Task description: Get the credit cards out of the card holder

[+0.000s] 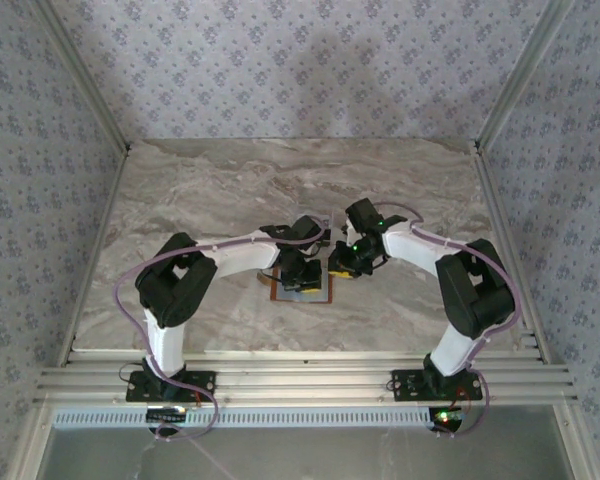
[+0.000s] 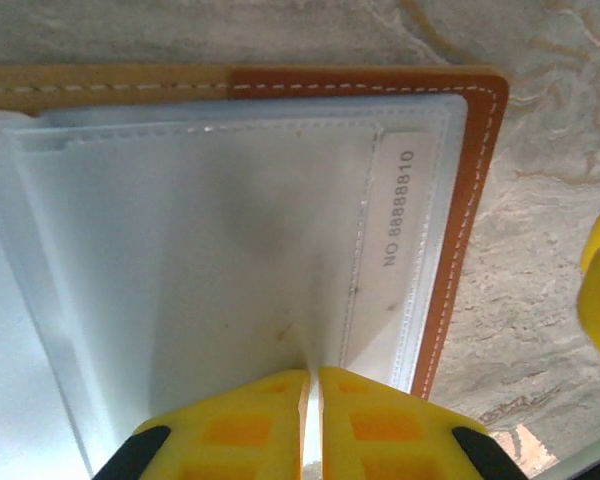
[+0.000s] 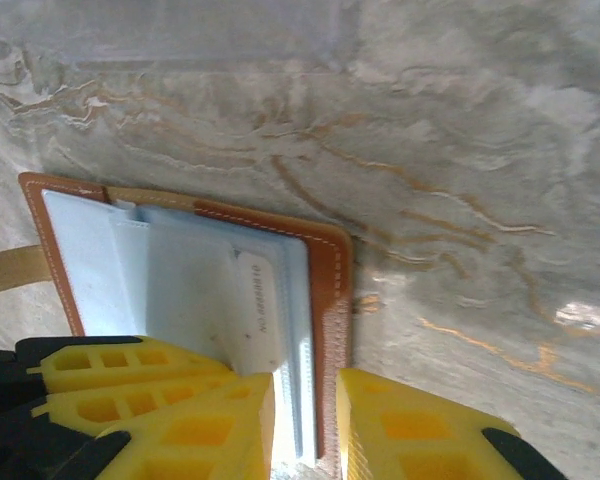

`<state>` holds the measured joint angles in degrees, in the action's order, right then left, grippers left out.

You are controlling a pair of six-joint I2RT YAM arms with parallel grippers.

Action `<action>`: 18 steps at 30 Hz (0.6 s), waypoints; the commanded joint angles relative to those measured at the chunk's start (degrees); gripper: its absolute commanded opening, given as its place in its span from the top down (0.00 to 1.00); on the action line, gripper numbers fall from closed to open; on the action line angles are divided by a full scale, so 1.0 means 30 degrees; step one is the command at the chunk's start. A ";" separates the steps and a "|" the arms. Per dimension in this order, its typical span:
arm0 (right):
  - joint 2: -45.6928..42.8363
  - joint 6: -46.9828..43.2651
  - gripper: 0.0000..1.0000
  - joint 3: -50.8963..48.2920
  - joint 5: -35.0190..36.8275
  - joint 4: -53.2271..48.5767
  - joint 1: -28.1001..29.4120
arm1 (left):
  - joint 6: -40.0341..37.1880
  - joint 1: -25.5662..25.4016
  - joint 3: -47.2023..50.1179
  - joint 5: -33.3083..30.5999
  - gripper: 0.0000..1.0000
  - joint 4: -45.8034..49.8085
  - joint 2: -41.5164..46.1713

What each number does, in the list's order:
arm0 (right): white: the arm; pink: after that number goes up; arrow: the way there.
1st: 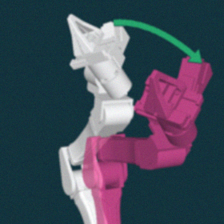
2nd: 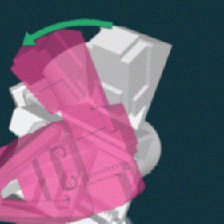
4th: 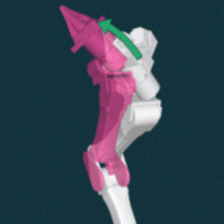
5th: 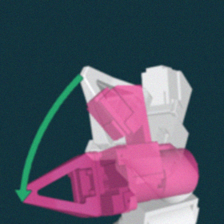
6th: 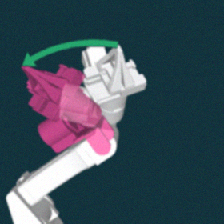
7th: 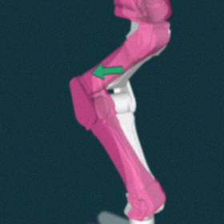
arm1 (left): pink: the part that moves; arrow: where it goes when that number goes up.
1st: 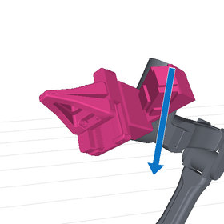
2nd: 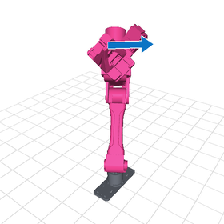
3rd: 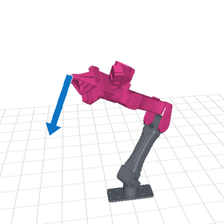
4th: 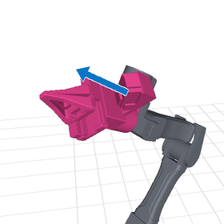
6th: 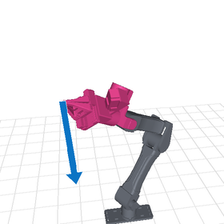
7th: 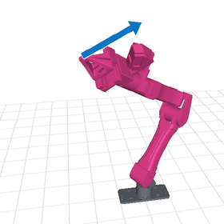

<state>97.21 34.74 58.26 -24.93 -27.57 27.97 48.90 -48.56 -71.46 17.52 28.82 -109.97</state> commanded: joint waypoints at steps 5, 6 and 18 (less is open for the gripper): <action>0.0961 0.1125 0.75 -0.0084 -0.0720 0.0755 0.0660 | -0.0367 -0.0136 0.0116 -0.1470 0.87 0.1725 0.0518; 0.1076 0.1203 0.75 -0.0086 -0.0850 0.0910 0.0718 | -0.0324 -0.0123 0.0147 -0.1572 0.87 0.1761 0.0613; 0.2576 0.1158 0.75 -0.0148 0.0118 0.0875 0.1027 | -0.0584 -0.0104 -0.0069 -0.2674 0.87 0.2869 0.1024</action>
<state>102.76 38.13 58.33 -26.52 -23.51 30.52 48.38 -48.56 -71.48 12.73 32.69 -108.86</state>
